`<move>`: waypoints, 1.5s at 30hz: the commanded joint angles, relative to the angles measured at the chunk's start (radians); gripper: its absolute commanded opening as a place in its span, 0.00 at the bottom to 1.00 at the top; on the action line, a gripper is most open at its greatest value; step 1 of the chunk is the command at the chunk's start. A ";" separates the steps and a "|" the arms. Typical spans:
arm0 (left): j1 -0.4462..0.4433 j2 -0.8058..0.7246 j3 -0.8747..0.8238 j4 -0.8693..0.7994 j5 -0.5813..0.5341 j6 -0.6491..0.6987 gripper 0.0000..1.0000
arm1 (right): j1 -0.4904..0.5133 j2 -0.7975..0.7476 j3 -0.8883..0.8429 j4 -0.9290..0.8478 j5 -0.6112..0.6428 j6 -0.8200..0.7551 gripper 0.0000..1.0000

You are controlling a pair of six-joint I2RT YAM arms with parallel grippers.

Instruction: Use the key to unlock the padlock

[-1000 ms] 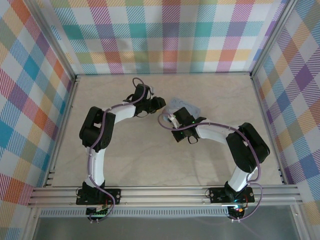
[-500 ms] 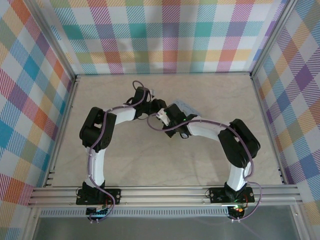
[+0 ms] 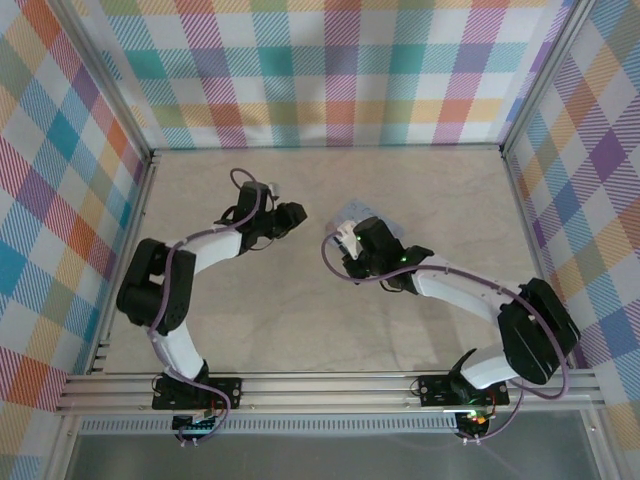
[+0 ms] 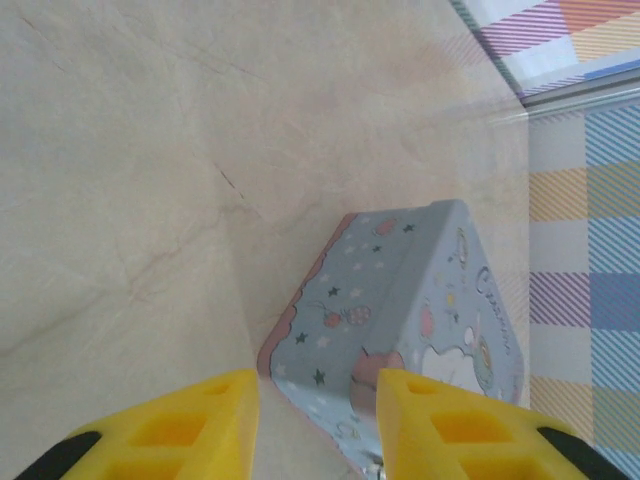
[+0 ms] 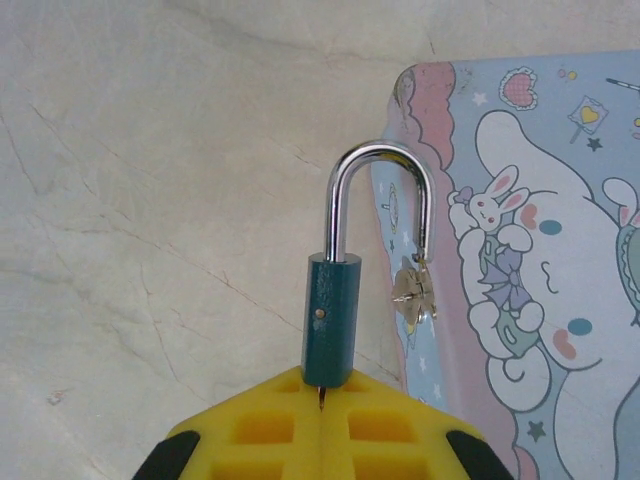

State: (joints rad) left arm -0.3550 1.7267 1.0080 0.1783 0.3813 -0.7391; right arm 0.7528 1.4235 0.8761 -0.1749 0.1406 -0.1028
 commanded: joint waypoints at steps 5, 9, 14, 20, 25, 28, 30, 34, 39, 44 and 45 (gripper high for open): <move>0.007 -0.208 -0.137 -0.121 -0.107 0.077 0.42 | 0.030 -0.054 -0.017 0.003 -0.075 0.083 0.00; 0.007 -0.323 -0.199 -0.213 -0.161 0.114 0.96 | 0.075 -0.035 -0.005 0.008 -0.102 0.109 0.00; 0.007 -0.471 -0.241 -0.334 -0.247 0.141 1.00 | 0.129 0.014 0.012 0.040 -0.135 0.147 0.00; 0.007 -0.596 -0.255 -0.513 -0.319 0.163 1.00 | 0.167 0.099 0.035 0.089 -0.189 0.193 0.00; 0.007 -0.673 -0.279 -0.584 -0.355 0.141 1.00 | 0.175 0.191 0.065 0.134 -0.252 0.238 0.00; 0.007 -0.696 -0.301 -0.579 -0.352 0.122 1.00 | 0.175 0.264 0.089 0.154 -0.269 0.262 0.00; 0.007 -0.699 -0.307 -0.580 -0.349 0.118 1.00 | 0.175 0.312 0.115 0.150 -0.277 0.272 0.00; 0.007 -0.698 -0.314 -0.583 -0.351 0.114 1.00 | 0.175 0.393 0.163 0.138 -0.296 0.293 0.00; 0.007 -0.690 -0.317 -0.577 -0.343 0.109 1.00 | 0.176 0.452 0.201 0.106 -0.309 0.298 0.03; 0.007 -0.680 -0.313 -0.566 -0.339 0.111 1.00 | 0.174 0.446 0.211 0.071 -0.287 0.310 0.34; 0.007 -0.679 -0.313 -0.561 -0.338 0.112 1.00 | 0.173 0.432 0.206 0.071 -0.276 0.311 0.38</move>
State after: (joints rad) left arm -0.3546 1.0443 0.7071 -0.3904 0.0425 -0.6170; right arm 0.9234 1.8805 1.0618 -0.0814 -0.1402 0.1974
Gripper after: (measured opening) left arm 0.999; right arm 0.348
